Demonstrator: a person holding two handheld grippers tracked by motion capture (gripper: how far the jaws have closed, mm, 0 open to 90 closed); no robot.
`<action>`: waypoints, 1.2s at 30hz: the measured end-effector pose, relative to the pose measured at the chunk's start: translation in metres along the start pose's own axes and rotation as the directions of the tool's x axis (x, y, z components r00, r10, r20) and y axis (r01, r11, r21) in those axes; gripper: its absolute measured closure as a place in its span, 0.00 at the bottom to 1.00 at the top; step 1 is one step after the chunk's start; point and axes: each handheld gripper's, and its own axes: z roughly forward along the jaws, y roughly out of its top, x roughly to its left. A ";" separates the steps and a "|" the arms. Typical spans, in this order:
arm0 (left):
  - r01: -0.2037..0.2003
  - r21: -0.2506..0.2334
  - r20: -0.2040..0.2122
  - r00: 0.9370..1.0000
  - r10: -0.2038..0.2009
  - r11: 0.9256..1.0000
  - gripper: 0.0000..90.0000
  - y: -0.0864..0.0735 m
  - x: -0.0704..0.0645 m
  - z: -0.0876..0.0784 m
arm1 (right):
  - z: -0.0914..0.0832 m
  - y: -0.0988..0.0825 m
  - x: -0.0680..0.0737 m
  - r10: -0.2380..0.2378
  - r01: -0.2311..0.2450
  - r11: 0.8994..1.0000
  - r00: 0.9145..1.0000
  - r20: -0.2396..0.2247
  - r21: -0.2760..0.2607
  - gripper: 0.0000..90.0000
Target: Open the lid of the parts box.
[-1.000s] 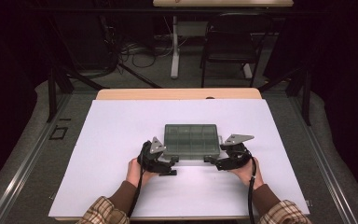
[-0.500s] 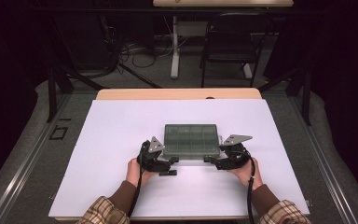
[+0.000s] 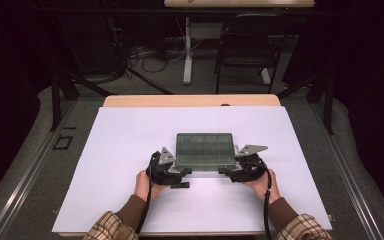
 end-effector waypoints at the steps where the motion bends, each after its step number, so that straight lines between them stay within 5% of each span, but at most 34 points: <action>1: 0.001 -0.002 0.002 1.000 -0.001 1.000 0.35 0.000 0.000 0.000 | 0.000 0.000 0.000 -0.002 0.002 1.000 1.000 0.003 0.002 0.32; 36: 0.001 -0.004 0.005 1.000 -0.001 1.000 0.36 -0.001 0.001 0.000 | -0.004 -0.001 0.001 0.015 -0.015 1.000 1.000 -0.004 -0.024 0.37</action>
